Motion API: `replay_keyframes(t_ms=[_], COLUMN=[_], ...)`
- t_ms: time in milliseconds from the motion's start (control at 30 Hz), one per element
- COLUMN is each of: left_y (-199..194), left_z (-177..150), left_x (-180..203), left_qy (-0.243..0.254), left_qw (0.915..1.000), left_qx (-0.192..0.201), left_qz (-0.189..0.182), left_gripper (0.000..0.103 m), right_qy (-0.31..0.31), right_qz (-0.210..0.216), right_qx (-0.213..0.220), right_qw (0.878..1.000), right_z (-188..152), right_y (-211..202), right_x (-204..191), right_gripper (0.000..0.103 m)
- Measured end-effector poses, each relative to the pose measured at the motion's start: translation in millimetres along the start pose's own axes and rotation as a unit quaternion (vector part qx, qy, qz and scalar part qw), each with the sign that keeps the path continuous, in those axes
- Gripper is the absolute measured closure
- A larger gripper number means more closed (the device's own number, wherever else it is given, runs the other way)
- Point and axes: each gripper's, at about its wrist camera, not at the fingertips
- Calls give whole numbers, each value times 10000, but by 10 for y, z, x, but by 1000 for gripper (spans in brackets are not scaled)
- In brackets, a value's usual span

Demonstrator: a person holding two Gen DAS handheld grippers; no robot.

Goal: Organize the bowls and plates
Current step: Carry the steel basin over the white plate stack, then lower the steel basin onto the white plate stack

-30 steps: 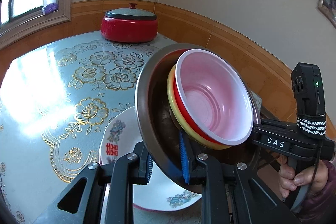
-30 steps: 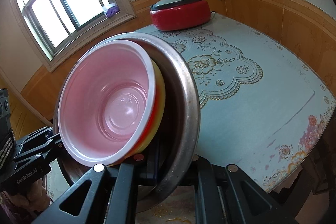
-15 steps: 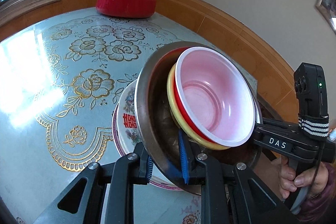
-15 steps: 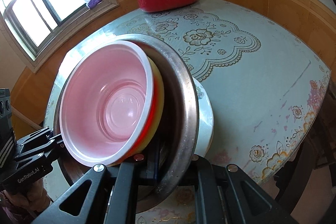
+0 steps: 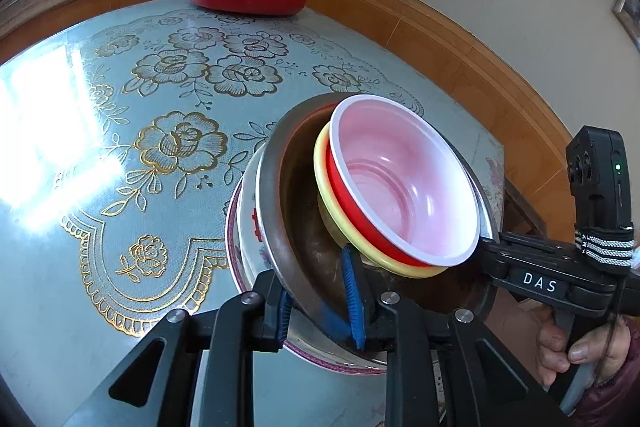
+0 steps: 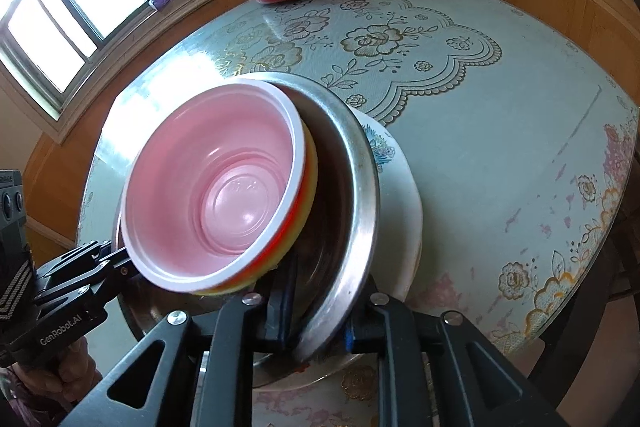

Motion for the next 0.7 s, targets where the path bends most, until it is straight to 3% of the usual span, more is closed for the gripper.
replay_keyframes(t_ms=[200, 700], left_y=[-66, -264], left_z=[5, -92], left_x=[42, 152], left_qy=[0, 107], left_qw=[10000, 9997], left_qx=[14, 212], left_qz=[-63, 23], left_gripper=[76, 74], right_qy=[81, 178], right_qz=[147, 25], right_qx=[184, 581], right_qw=[9997, 9982], right_z=[-46, -147], right_y=[-152, -338], right_x=[48, 56], right_gripper=[77, 79])
Point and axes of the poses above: each gripper's, at about its wrist camera, not at the fingertips, and y roughly the way its jaws point, x to its right, z to its top, and after that the axes turned 9 degrees about x, right-handed
